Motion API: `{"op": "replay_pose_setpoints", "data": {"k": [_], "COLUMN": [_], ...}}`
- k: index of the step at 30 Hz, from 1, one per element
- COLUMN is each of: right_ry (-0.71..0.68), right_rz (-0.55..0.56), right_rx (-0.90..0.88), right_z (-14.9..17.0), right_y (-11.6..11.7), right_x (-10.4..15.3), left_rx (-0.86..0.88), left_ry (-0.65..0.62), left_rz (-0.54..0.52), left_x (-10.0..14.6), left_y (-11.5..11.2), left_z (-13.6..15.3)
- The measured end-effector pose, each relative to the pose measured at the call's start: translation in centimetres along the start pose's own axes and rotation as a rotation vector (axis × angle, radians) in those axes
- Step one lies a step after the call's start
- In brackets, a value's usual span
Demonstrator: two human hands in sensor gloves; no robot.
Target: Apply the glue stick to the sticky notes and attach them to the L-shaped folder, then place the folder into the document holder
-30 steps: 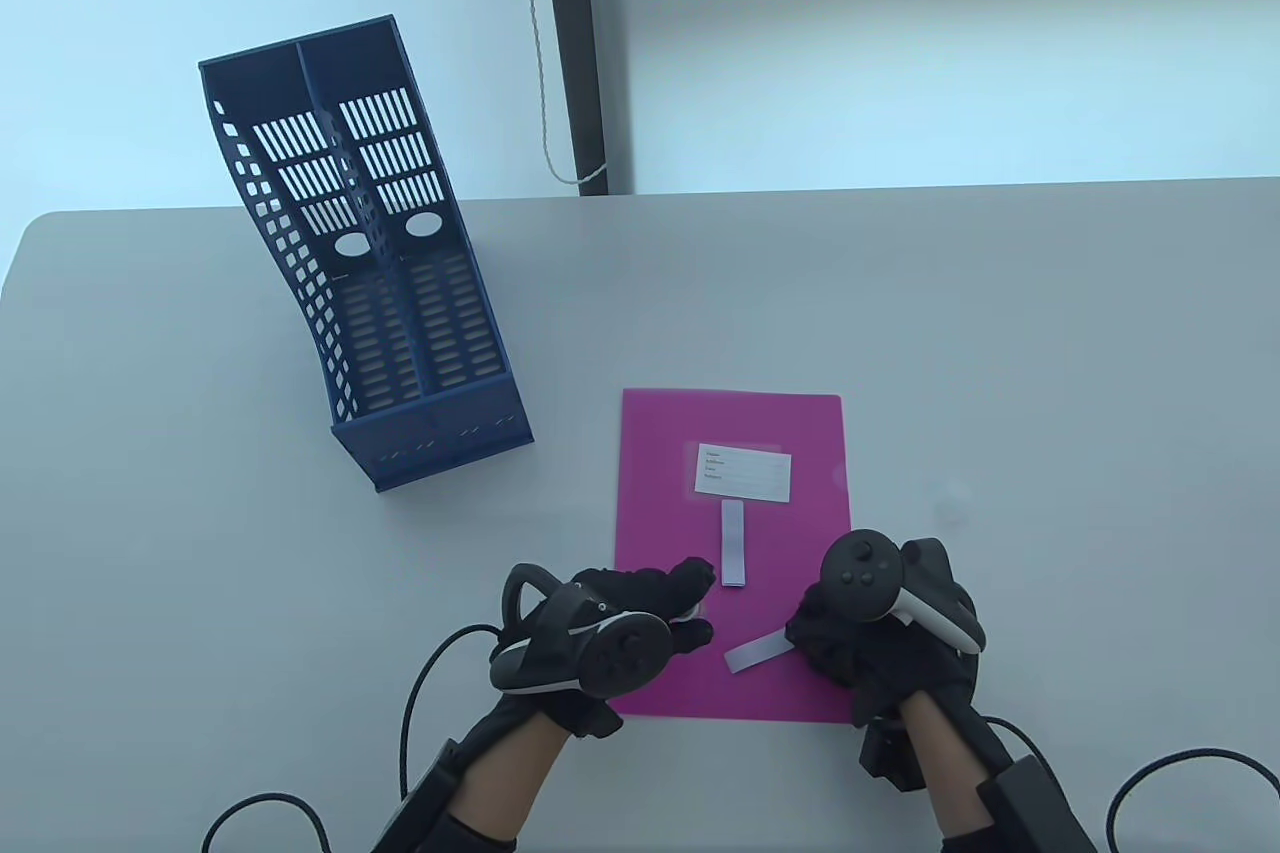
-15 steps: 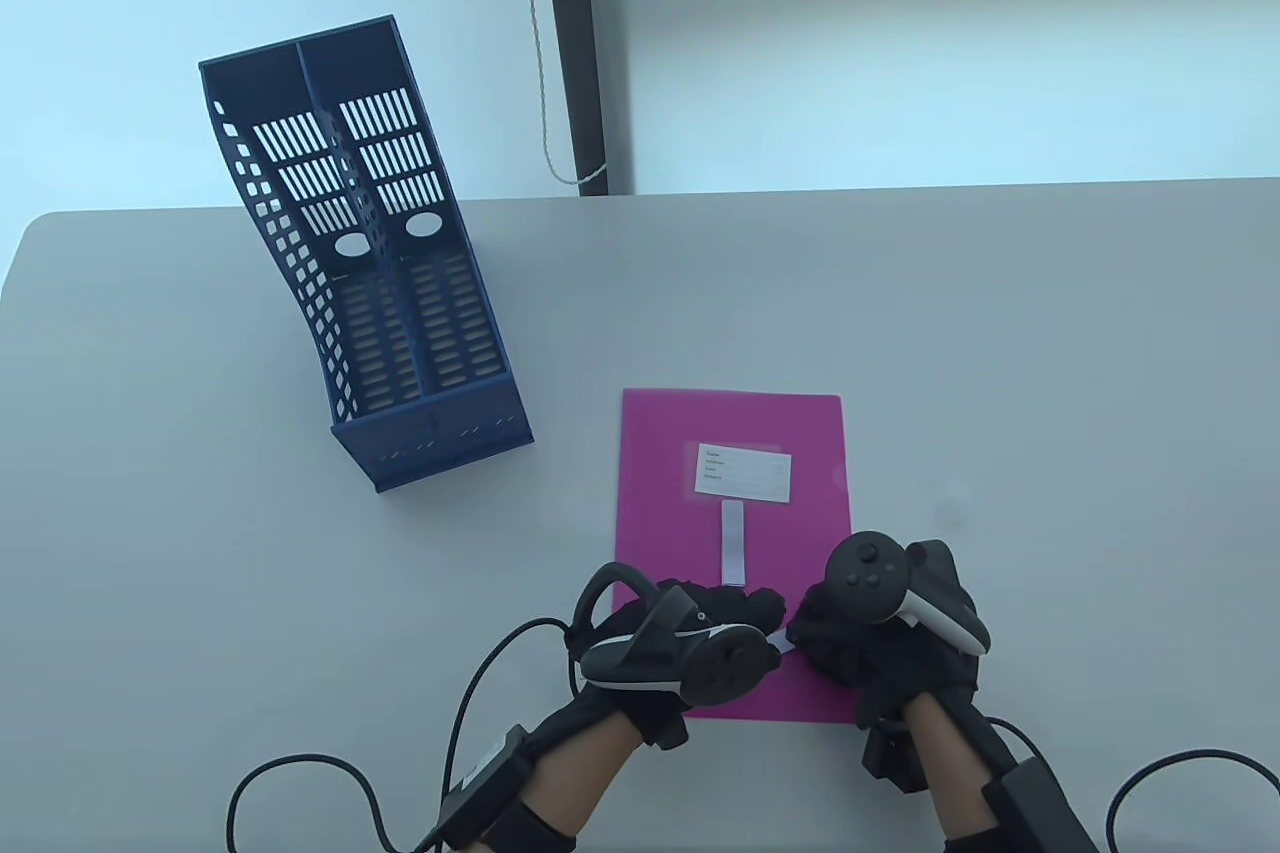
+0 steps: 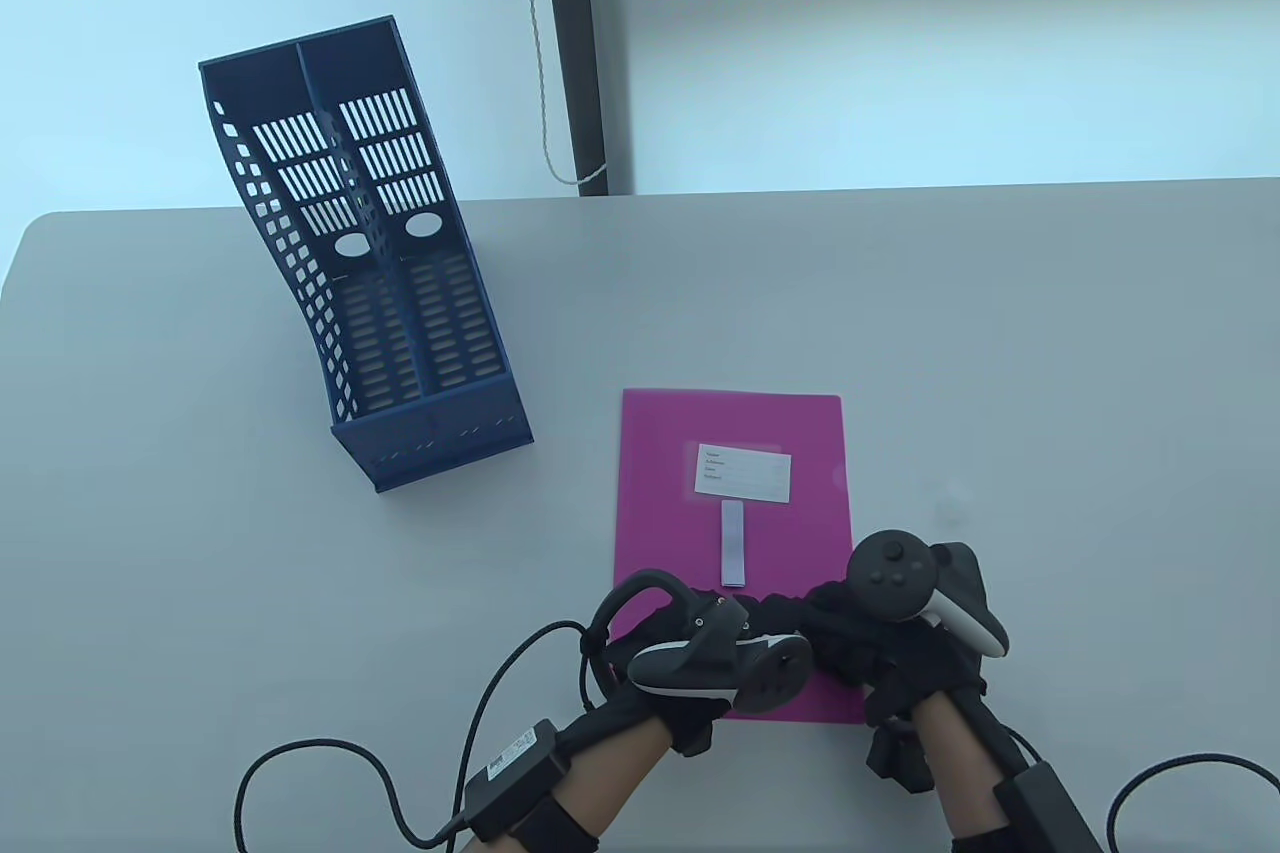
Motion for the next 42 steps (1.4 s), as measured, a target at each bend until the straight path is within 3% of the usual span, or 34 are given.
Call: {"op": "replay_pose_setpoints", "data": {"k": [11, 14, 17, 28, 34, 38, 42], "right_ry": [0.043, 0.059, 0.057, 0.059, 0.057, 0.057, 0.060], "right_rz": [0.011, 0.005, 0.017, 0.028, 0.027, 0.022, 0.025], "right_rx": [-0.002, 0.013, 0.009, 0.023, 0.022, 0.020, 0.021], "right_z": [0.5, 0.3, 0.3, 0.1, 0.1, 0.1, 0.2], "right_y": [0.0, 0.0, 0.0, 0.0, 0.0, 0.0, 0.0], "right_x": [-0.3, -0.4, -0.4, -0.2, -0.2, -0.3, -0.2], "left_rx": [0.032, -0.049, 0.001, 0.102, 0.059, 0.105, 0.099], "left_ry": [-0.058, -0.045, -0.033, -0.083, -0.014, -0.056, -0.081], "left_rz": [-0.063, 0.004, 0.058, -0.067, 0.077, 0.008, -0.080], "left_x": [-1.6, -0.7, 0.4, -2.1, 0.2, 0.3, -1.9], "left_y": [0.3, 0.5, 0.4, 0.1, 0.5, 0.1, 0.1], "left_z": [-0.4, -0.3, 0.6, -0.1, 1.8, 1.9, 0.7]}}
Point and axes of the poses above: the tracker on the back of each hand, its own z axis roughly to the little-finger side, its own x axis roughly from the fingertips to the wrist, y = z × x, the point moved 2 cm from there along -x, roughly from the wrist to the fingertips, and after that the axes turned 15 degrees about x, right-handed, at the moved point
